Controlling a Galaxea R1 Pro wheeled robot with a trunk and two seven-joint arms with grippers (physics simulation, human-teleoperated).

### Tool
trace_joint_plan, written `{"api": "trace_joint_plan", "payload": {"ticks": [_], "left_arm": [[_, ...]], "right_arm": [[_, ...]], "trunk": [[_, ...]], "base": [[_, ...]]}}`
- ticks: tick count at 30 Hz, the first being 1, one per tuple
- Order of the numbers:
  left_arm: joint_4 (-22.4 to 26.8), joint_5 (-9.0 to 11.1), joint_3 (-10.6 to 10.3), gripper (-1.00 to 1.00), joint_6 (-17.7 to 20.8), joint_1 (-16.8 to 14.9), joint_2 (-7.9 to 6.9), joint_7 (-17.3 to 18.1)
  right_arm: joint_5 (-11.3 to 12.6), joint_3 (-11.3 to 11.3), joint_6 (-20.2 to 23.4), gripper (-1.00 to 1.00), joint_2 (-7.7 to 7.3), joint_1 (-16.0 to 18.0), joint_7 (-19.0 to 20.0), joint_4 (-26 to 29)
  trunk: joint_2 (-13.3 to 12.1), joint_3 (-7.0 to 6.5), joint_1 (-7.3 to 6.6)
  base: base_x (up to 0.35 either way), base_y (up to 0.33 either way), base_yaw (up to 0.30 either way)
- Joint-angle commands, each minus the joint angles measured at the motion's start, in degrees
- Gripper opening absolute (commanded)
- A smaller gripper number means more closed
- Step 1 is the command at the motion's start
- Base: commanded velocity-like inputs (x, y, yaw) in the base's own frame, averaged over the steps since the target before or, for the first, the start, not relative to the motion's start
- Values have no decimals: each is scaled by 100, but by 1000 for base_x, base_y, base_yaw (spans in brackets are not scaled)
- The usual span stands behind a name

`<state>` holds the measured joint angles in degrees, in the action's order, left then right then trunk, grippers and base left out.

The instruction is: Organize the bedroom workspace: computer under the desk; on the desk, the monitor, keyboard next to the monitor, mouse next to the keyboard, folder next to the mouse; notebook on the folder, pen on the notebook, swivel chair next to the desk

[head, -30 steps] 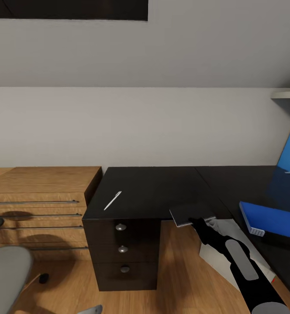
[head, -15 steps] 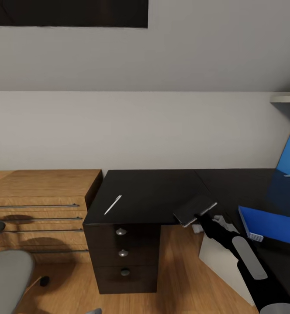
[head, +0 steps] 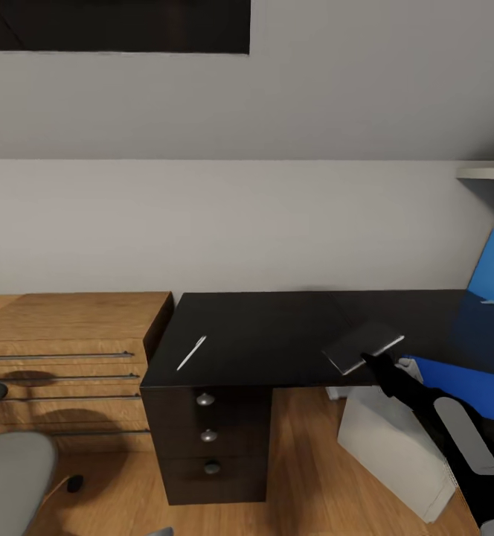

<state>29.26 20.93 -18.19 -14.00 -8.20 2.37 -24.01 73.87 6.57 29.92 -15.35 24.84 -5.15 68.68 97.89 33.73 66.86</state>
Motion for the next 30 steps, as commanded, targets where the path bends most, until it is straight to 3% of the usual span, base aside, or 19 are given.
{"api": "trace_joint_plan", "payload": {"ticks": [1,2,3,10,22,30], "left_arm": [[-7,60,-50,100,-32,-6,-6,-36],[-18,60,-52,100,-34,-6,-7,-35],[-104,55,-108,100,-38,-6,-7,-37],[-222,52,-313,100,-41,-6,-8,-51],[-227,52,-315,100,-49,-6,-8,-60],[-227,51,-312,100,-58,-6,-8,-60]], "right_arm": [[82,103,72,-100,-14,3,-38,7],[84,159,99,-100,-19,3,-38,7],[89,400,231,-100,-30,3,-38,-8],[89,1235,476,-100,-35,2,-43,-151],[75,1310,447,-100,20,2,-19,-441],[60,1304,406,-100,25,2,-5,-464]], "trunk": [[3,6,0],[3,6,0],[3,6,0],[3,6,0],[3,6,0],[3,6,0]], "base": [[0,0,-177],[0,0,-195],[0,0,-239],[0,0,-260],[0,0,-260],[0,0,-53]]}}
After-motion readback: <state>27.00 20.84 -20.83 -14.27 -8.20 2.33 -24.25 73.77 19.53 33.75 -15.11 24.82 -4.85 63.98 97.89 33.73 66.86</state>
